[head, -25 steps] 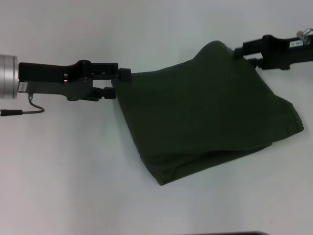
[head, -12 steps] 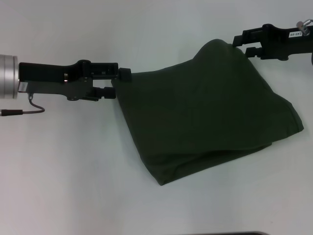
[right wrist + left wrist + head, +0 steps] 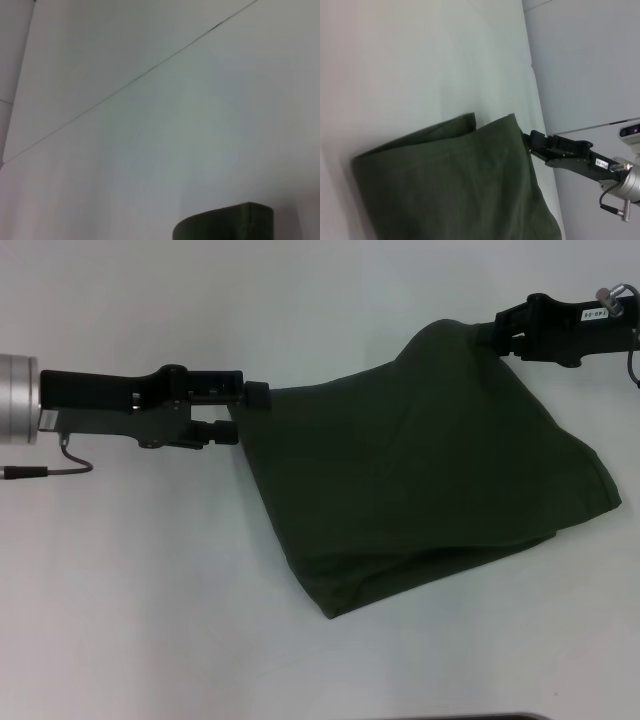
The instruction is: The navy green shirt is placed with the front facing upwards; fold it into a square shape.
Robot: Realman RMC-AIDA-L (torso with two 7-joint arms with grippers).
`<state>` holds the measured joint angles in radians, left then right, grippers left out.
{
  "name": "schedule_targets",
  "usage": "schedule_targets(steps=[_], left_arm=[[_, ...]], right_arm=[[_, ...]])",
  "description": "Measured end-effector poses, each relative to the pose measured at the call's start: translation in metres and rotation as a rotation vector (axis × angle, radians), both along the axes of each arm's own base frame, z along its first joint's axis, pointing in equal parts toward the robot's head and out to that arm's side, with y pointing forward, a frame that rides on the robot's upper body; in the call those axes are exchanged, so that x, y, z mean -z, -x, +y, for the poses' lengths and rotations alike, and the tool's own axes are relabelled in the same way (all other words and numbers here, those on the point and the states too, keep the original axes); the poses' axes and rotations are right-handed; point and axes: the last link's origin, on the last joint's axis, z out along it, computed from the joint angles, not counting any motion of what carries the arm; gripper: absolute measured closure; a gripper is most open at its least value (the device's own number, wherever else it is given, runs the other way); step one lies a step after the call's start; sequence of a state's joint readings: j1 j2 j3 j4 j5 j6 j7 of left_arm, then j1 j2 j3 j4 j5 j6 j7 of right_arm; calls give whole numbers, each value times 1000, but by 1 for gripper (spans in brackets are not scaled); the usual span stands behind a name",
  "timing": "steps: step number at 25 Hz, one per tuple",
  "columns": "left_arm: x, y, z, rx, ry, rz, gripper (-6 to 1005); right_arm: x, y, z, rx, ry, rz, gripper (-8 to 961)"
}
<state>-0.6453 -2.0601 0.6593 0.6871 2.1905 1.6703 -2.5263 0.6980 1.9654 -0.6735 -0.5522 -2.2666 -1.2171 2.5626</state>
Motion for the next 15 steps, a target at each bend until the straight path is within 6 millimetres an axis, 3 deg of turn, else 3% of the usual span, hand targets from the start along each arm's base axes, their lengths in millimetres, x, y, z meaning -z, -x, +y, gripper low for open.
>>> schedule_targets(steps=[11,15], left_arm=[[1,1,-1,-2,1,-2,135],[0,1,-1,-1,1,-1,136]], right_arm=[[1,1,1,-23,2,-21,838],[-1,2,3,-31,-3,-25,896]])
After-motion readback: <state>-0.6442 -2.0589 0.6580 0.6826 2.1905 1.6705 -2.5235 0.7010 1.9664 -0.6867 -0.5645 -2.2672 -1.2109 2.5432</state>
